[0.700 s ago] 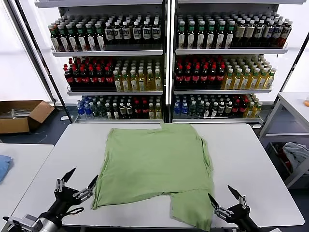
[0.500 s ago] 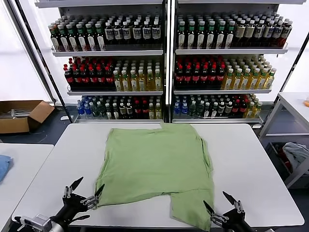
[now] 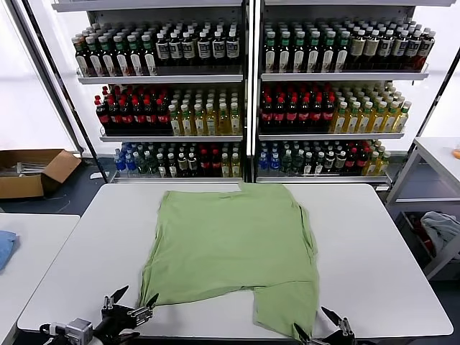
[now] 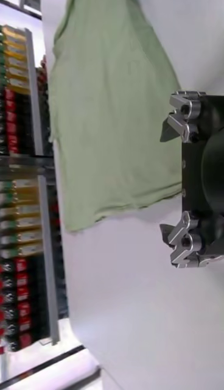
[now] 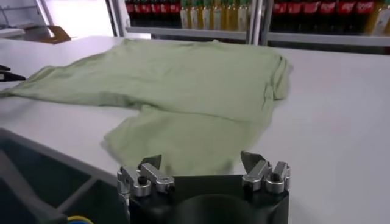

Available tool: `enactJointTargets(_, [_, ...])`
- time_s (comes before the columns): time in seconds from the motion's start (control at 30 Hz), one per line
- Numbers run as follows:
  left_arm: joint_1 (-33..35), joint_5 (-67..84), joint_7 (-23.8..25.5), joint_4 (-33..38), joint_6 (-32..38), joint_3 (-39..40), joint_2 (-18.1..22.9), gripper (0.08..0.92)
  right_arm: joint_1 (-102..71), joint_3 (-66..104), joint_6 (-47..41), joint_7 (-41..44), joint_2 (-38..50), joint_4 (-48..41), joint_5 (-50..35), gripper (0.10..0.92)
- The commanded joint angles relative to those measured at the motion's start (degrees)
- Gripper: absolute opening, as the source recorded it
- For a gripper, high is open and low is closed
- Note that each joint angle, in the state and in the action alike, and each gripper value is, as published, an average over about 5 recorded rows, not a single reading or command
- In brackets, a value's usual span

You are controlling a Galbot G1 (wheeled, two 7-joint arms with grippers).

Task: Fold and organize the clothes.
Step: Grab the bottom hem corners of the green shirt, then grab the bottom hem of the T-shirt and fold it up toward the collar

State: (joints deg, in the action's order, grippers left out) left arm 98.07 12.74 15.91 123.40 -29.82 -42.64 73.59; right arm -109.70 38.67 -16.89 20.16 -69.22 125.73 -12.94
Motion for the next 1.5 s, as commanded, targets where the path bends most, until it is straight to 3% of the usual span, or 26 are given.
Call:
enactJointTargets(0.03, [-0.2, 0.9, -1.9, -1.3, -3.2, 3.0, -0.5, 0.823, -0.7, -1.2, -0.6, -1.6, 0.8, -0.1, 0.4, 0.732])
enactJointTargets(0.2, [-0.6, 1.7, -1.9, -1.5, -3.2, 3.4, -0.2, 0.763, -0.6, -1.3, 0.0, -1.6, 0.6, -0.2, 0.1, 0.585])
enactJointTargets(0.5, [-0.5, 1.4, -1.7, -1.7, -3.2, 3.9, -0.2, 0.515, -0.2, -2.1, 2.8, -1.0, 0.0, -1.6, -0.3, 0.325])
enactJointTargets(0.77, [0.0, 1.7, -1.6, -0.2, -3.0, 3.7, 0.1, 0.272, -0.2, -2.0, 11.7, 4.2, 0.1, -2.4, -3.0, 0.118])
enactJointTargets(0.97, [1.1, 1.9, -1.6, 2.7, -2.8, 3.3, 0.4, 0.123, -0.7, -1.3, 16.7, 7.9, 0.4, -2.7, -7.0, 0.107])
enactJointTargets(1.23, [5.5, 2.0, -2.0, 7.7, -2.9, 1.0, 0.6, 0.102, -4.6, 1.9, 24.5, 14.6, 0.4, -3.0, -11.5, 0.107])
enactJointTargets(1.5, [11.5, 3.3, -1.9, 13.0, -3.0, -3.2, 1.2, 0.103, -8.8, 3.4, 23.7, 16.5, -0.2, -0.8, -20.5, 0.107])
